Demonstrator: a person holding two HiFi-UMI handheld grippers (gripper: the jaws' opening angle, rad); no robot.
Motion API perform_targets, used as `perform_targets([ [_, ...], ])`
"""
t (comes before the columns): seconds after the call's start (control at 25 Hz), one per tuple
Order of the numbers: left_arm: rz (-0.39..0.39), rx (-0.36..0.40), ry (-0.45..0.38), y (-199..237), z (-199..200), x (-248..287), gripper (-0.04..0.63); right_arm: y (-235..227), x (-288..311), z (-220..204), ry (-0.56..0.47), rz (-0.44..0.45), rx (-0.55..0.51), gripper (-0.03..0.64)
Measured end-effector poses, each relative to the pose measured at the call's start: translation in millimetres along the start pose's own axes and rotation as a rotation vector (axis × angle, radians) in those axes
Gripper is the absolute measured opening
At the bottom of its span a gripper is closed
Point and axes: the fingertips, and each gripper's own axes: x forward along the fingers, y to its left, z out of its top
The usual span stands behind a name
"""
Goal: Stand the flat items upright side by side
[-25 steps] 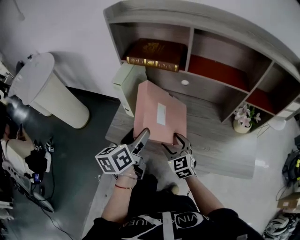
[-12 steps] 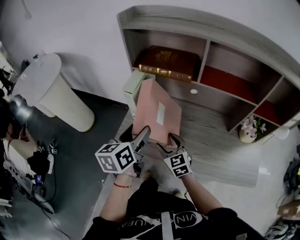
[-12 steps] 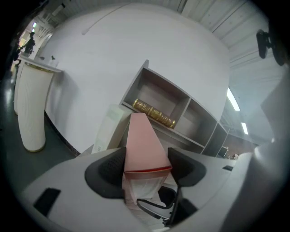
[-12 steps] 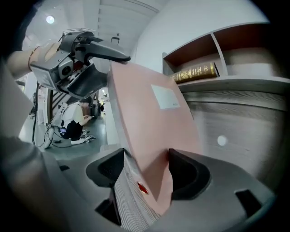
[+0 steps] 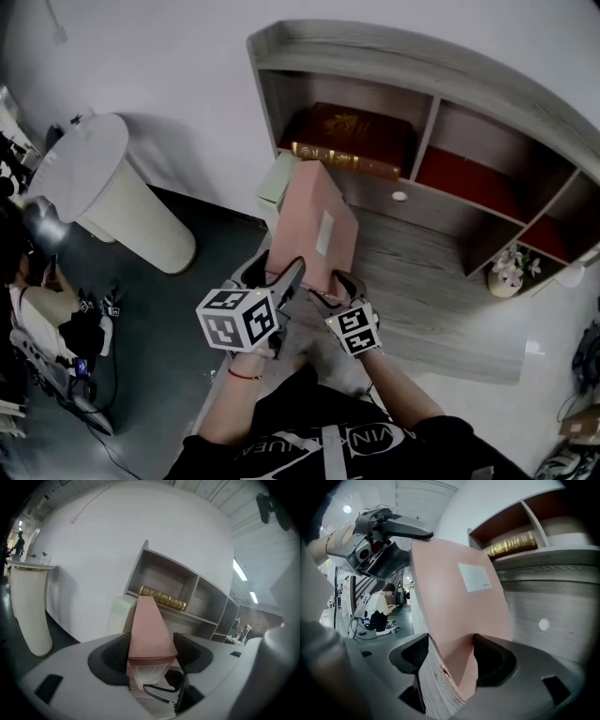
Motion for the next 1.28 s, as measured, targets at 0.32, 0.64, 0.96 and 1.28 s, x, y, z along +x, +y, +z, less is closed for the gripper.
perform_targets([
  [0.32, 0.017, 0.069, 0.002, 6.3, 5.0, -5.0, 0.287, 16.2, 13.9, 4.8, -0.015, 0.039, 0.055, 0.308],
  [0.64, 0.037, 0.148, 0.028, 3.8, 8.0, -7.2, 0.288, 27.7, 20.6, 8.1, -0.026, 0.070, 0.123, 0.305],
  [0.96, 0.049, 0.208, 0.042, 5.1, 13.8, 1.7, 0.288, 35.3, 29.7, 8.8, -0.032, 0.113, 0.182, 0.301],
  [1.28, 0.049, 0.216, -0.006, 7.5, 24.4, 23.7, 0.293, 20.1, 41.0, 10.7, -0.028, 0.109, 0.220, 0.301],
])
